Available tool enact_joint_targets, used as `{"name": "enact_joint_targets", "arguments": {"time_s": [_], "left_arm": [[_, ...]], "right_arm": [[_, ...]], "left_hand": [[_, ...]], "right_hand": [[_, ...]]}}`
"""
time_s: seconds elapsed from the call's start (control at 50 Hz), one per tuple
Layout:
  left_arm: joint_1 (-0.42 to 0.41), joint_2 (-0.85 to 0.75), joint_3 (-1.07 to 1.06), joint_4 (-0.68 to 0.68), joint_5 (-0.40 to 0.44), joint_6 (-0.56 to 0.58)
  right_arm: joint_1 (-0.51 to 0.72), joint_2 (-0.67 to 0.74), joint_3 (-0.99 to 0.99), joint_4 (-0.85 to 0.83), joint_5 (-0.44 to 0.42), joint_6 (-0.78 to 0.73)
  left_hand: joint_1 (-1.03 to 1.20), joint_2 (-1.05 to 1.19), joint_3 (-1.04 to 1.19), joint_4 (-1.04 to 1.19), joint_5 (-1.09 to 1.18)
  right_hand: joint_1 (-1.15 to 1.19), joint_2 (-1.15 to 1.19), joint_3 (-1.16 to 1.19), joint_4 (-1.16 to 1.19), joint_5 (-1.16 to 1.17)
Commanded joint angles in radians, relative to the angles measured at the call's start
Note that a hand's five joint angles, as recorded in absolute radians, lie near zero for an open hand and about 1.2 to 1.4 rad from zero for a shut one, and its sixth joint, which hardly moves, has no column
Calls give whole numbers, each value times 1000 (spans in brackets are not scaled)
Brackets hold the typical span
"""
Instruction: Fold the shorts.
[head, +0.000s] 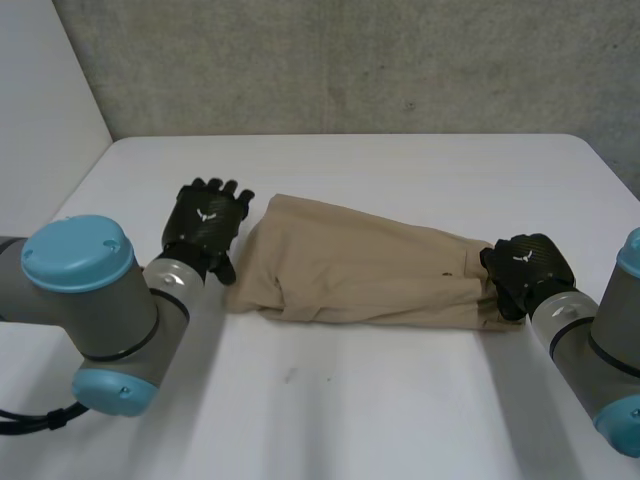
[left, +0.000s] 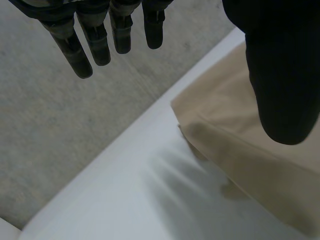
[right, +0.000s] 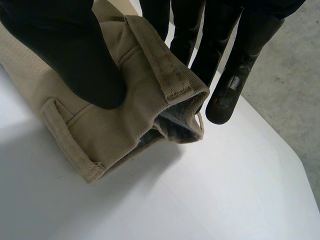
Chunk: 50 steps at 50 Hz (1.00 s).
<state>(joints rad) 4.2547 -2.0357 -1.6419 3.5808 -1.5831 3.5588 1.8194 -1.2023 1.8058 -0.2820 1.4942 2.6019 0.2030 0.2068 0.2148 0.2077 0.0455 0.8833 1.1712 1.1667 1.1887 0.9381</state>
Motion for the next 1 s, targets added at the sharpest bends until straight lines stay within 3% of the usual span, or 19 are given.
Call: {"name": "enact_joint_targets", "arguments": {"time_s": [0.02, 0.14, 0.3, 0.44, 0.56, 0.78, 1.0], "left_arm": [[28, -6, -29, -94, 31, -20], [73, -9, -35, -131, 135, -52], [76, -24, -18, -134, 179, -190], [77, -41, -13, -135, 181, -239], [76, -75, -7, -132, 180, -230], [74, -117, 13, -128, 160, -193], [68, -66, -30, -120, 72, -92]], "right_arm": [[-26, -8, -6, 1, -8, 1], [-31, -6, -6, 1, -8, -11], [-29, -8, -3, 1, -8, -9], [-29, -5, -2, 1, -9, -11], [-31, -5, -3, 1, -8, -11], [-34, -6, -6, 1, -2, -16], [-49, -3, -9, 1, 8, -81]], "left_hand": [[84, 80, 72, 79, 67], [456, 452, 444, 451, 439], [498, 494, 486, 493, 481], [483, 479, 471, 479, 466], [527, 523, 515, 522, 510], [1193, 1189, 1181, 1188, 1176], [1193, 1189, 1181, 1189, 1176]], "right_hand": [[513, 225, 230, 208, 284], [513, 225, 230, 208, 284], [513, 225, 230, 208, 284], [513, 225, 230, 208, 284], [513, 225, 230, 208, 284], [513, 225, 230, 208, 284], [513, 225, 230, 208, 284]]}}
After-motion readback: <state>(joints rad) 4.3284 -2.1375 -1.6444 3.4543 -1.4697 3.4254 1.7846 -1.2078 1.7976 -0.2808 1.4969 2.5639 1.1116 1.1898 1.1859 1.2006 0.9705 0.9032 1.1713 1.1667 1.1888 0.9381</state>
